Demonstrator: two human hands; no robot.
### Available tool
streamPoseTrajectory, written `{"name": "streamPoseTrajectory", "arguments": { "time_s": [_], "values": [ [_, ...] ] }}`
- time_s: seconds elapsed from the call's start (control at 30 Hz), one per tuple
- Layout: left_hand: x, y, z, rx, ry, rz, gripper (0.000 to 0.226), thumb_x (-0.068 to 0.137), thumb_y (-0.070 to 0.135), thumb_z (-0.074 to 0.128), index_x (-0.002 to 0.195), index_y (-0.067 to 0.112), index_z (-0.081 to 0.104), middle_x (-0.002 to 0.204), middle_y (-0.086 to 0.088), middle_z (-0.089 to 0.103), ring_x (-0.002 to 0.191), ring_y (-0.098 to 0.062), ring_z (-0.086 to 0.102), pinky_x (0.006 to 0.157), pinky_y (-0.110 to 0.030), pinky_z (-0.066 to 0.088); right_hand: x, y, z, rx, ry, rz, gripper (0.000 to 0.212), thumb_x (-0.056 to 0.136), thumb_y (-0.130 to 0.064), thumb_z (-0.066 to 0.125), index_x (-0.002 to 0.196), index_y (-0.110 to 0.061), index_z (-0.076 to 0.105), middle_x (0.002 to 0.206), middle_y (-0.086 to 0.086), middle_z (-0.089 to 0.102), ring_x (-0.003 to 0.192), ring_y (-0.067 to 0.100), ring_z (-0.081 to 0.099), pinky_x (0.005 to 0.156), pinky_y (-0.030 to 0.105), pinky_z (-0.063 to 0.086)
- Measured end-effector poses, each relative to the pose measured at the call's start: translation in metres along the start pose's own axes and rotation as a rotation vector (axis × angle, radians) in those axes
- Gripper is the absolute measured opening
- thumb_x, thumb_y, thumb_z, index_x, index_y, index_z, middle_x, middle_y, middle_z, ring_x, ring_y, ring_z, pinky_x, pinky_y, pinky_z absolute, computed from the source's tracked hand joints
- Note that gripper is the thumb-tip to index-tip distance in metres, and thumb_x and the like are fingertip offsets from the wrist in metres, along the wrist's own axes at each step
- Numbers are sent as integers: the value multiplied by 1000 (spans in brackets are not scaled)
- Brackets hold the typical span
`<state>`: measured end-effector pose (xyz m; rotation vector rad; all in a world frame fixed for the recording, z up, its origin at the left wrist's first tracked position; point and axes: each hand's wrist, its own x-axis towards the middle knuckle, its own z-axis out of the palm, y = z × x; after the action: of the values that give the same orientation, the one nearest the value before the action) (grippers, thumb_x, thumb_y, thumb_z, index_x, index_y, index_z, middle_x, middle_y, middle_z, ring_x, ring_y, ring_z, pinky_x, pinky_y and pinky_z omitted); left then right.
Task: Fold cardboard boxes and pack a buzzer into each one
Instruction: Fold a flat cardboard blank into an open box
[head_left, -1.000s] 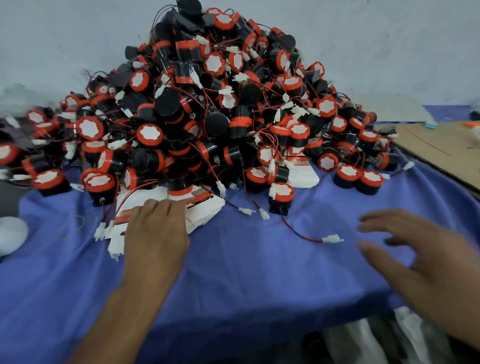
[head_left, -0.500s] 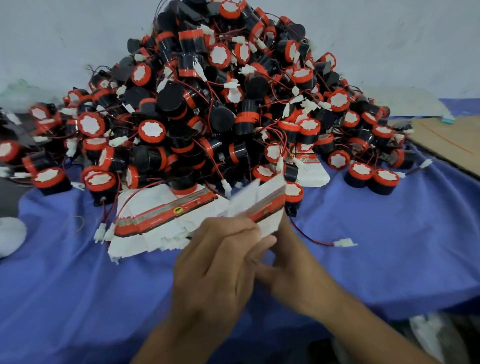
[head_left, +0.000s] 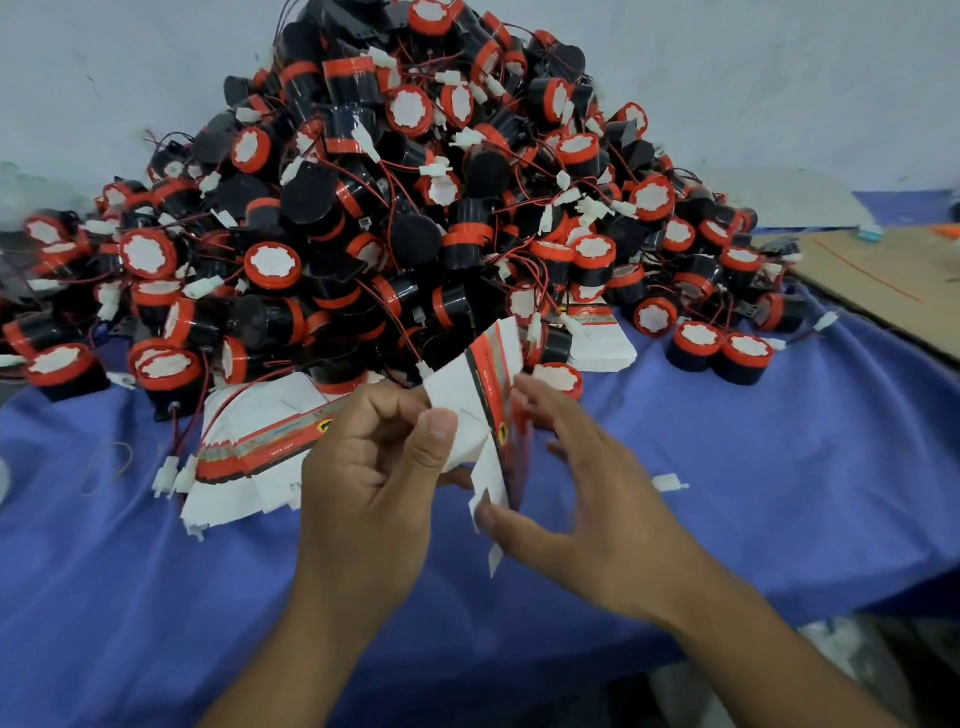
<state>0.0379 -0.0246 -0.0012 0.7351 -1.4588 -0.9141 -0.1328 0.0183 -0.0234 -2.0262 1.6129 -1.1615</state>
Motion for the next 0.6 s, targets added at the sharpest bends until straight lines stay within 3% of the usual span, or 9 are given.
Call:
{"name": "streamPoseTrajectory", "arguments": {
  "time_s": [0.1, 0.2, 0.27, 0.33, 0.4, 0.47, 0.5, 0.53, 0.6],
  "values": [
    [-2, -9, -1, -87, -124, -59, 23, 88, 28, 67, 86, 7, 56, 100, 13, 75, 72, -11, 73, 60, -14, 54, -1, 5, 6, 117, -55, -27, 77, 88, -46, 71, 151, -46, 27, 141, -36, 46, 120, 3, 60, 80, 25, 60],
    [-3, -15, -1, -54, -190, -92, 16, 88, 27, 67, 102, 22, 61, 115, 7, 72, 84, -23, 74, 62, -21, 57, -1, 13, 8, 133, -57, -62, 67, 94, -23, 66, 143, -55, 33, 125, -28, 61, 87, 12, 72, 56, 30, 59],
    [-5, -19, 1, 24, -199, -89, 30, 89, 22, 66, 115, 37, 59, 120, 14, 67, 92, -14, 71, 64, -20, 57, -1, 16, 10, 67, -27, -67, 50, 96, -19, 60, 129, -53, 44, 101, -6, 70, 66, 17, 67, 52, 35, 53],
    [-7, -23, 2, 156, -165, -77, 48, 89, 19, 64, 125, 48, 51, 120, 31, 61, 105, 8, 62, 72, -10, 52, -1, 16, 15, -100, 22, -110, 22, 94, -17, 58, 111, -32, 59, 76, -5, 65, 57, 15, 55, 50, 35, 47],
    [-8, -28, 2, 290, -116, -74, 61, 90, 15, 65, 135, 49, 41, 103, 41, 61, 89, 19, 58, 66, 1, 42, -1, 11, 18, -268, 103, -175, 16, 85, -7, 63, 90, -22, 61, 66, -8, 55, 54, 12, 42, 45, 35, 42],
    [-8, -32, 0, 373, -100, -138, 72, 90, 11, 61, 143, 50, 34, 77, 29, 64, 53, 5, 54, 45, -5, 37, 1, 5, 18, -371, 218, -228, 25, 77, -3, 66, 82, -24, 53, 62, -4, 50, 54, 12, 38, 42, 31, 36],
    [-8, -33, -2, 390, -107, -168, 77, 90, 9, 59, 147, 51, 30, 75, 24, 65, 47, -1, 52, 42, -9, 37, 2, 3, 16, -403, 279, -245, 29, 77, -3, 66, 80, -25, 47, 61, -3, 48, 54, 14, 38, 42, 30, 34],
    [-8, -33, -3, 397, -130, -185, 80, 90, 7, 58, 149, 50, 26, 83, 26, 67, 56, -2, 58, 47, -9, 40, 3, 3, 14, -431, 332, -253, 28, 78, -4, 66, 78, -24, 46, 60, -3, 47, 55, 16, 40, 42, 32, 34],
    [-10, -31, -1, 441, -199, -179, 81, 91, 6, 58, 152, 46, 22, 128, 28, 58, 110, 5, 58, 81, -8, 47, 5, 2, 10, -487, 429, -230, 18, 82, -5, 65, 73, -15, 53, 61, -5, 41, 56, 15, 38, 42, 33, 35]
  ]
}}
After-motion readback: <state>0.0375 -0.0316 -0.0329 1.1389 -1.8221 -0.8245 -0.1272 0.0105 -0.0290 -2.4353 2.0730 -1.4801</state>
